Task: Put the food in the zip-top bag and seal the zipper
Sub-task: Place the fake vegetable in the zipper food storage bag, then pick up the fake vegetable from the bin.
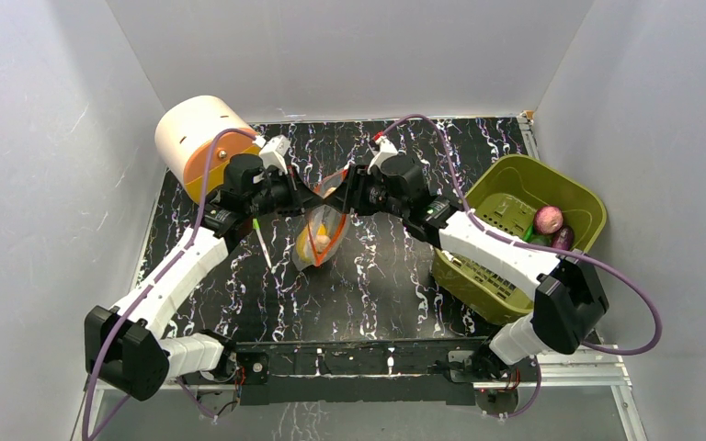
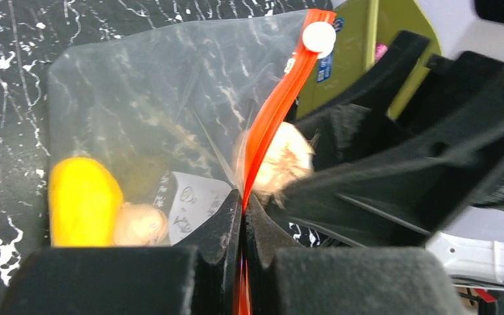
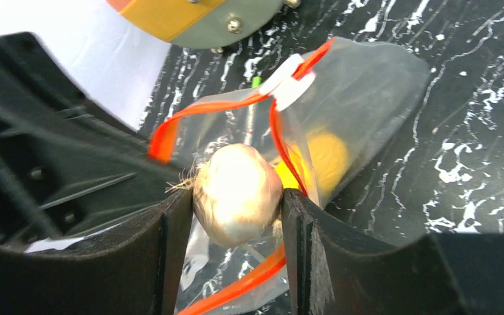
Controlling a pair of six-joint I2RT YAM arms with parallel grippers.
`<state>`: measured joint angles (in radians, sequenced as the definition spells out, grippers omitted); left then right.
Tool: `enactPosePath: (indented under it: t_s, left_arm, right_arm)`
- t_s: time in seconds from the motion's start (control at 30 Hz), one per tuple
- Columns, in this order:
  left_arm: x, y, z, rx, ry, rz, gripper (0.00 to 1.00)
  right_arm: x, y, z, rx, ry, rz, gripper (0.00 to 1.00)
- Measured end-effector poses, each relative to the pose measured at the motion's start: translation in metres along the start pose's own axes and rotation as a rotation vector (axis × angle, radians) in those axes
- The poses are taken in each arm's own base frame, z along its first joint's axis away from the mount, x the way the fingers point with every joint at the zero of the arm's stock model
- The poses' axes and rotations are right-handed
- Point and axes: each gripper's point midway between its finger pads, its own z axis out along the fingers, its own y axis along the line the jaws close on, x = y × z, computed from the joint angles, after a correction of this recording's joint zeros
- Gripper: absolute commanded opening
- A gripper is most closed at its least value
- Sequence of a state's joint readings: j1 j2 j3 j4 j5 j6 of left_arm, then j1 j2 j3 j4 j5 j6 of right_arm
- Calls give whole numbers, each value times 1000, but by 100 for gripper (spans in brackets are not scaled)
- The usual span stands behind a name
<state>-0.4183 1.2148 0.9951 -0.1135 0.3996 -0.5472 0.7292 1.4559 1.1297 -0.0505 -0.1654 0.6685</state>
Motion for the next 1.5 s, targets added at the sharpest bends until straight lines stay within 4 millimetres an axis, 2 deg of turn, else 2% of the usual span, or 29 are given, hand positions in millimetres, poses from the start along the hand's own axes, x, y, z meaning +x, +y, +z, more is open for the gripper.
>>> enactPosePath:
  t_s: [0.27, 0.6, 0.77, 0.93, 1.1, 1.2, 1.33, 1.5]
  left_arm:
    - [2, -12, -2, 46, 9, -4, 0]
    - [-7, -13, -4, 30, -13, 1, 0]
    - [-11, -7, -4, -12, -28, 10, 0]
    - [-16, 4, -6, -77, -49, 36, 0]
    - [-29, 9, -7, -132, -69, 75, 0]
    - [-38, 10, -8, -155, -84, 98, 0]
    - [-45, 12, -12, -183, -99, 134, 0]
    - [-43, 17, -13, -200, -84, 182, 0]
  right_arm:
    - [7, -24, 7, 105, 30, -46, 61]
    - [-6, -14, -2, 106, 47, -101, 62]
    - [-10, 1, -22, 69, 54, -102, 62]
    - [-34, 30, -56, 1, -29, -117, 63]
    - [-51, 42, -78, -12, -101, -127, 63]
    - [-52, 34, -81, 33, -110, -127, 63]
    - [-50, 10, -83, 151, -112, -119, 64]
    - [-60, -21, -100, 332, -176, -134, 64]
